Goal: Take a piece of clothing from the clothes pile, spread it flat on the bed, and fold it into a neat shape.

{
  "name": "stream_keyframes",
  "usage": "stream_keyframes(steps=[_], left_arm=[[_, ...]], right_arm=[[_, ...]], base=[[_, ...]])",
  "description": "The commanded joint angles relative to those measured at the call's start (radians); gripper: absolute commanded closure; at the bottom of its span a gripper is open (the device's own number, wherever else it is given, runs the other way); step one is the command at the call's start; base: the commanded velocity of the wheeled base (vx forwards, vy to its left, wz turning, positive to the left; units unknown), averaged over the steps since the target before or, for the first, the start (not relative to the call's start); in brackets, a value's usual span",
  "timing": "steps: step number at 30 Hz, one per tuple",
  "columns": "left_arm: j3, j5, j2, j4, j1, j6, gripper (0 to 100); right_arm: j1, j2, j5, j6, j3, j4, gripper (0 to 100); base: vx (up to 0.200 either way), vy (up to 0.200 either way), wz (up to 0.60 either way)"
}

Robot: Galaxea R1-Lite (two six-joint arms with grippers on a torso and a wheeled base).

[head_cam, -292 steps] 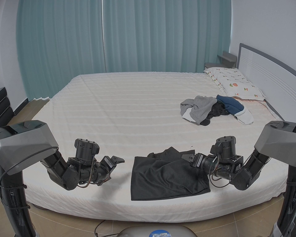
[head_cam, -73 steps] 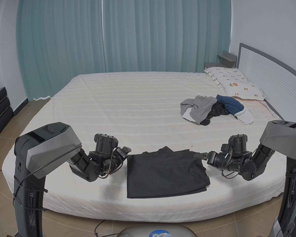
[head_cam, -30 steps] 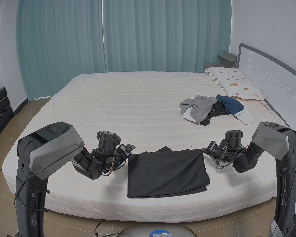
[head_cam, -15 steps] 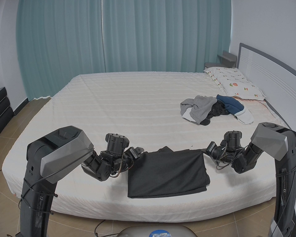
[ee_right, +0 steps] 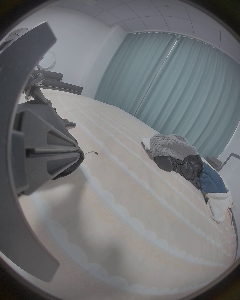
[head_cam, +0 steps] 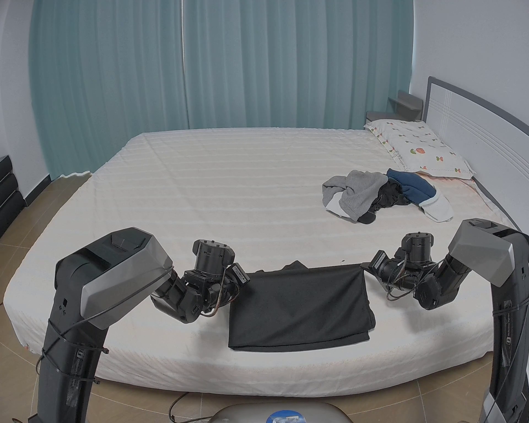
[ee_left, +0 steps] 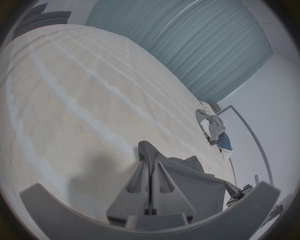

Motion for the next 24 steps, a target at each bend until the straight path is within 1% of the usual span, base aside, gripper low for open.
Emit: stream_keyframes(steps=[1, 3, 8, 15, 19, 21, 24], left_arm=[[0.005, 0.006, 0.001, 0.0, 0.0, -0.005, 100], [0.006, 0.008, 0.001, 0.0, 0.0, -0.005, 100], [0.006, 0.041, 0.004, -0.003, 0.0, -0.007, 100], [0.019, 0.043, 0.0, 0.0, 0.0, -0.008, 100], [0.022, 0.043, 0.0, 0.0, 0.0, -0.008, 100], [0.022, 0.043, 0.0, 0.0, 0.0, -0.007, 100], [0.02, 0.043, 0.001, 0.001, -0.001, -0.007, 100]], right_arm=[[0.001, 0.005, 0.0, 0.0, -0.002, -0.003, 100], [0.003, 0.01, 0.0, 0.0, -0.002, -0.003, 100], [0.009, 0.027, 0.0, -0.002, -0.002, -0.041, 100], [0.02, 0.039, -0.002, 0.0, -0.001, -0.095, 100], [0.031, 0.062, -0.034, -0.006, -0.01, -0.095, 100], [0.034, 0.082, -0.069, -0.006, -0.041, -0.092, 100], [0.035, 0.093, -0.091, -0.008, -0.051, -0.092, 100]], base=[[0.0, 0.0, 0.0], [0.0, 0.0, 0.0], [0.0, 0.0, 0.0], [0.0, 0.0, 0.0], [0.0, 0.0, 0.0], [0.0, 0.0, 0.0], [0.0, 0.0, 0.0]])
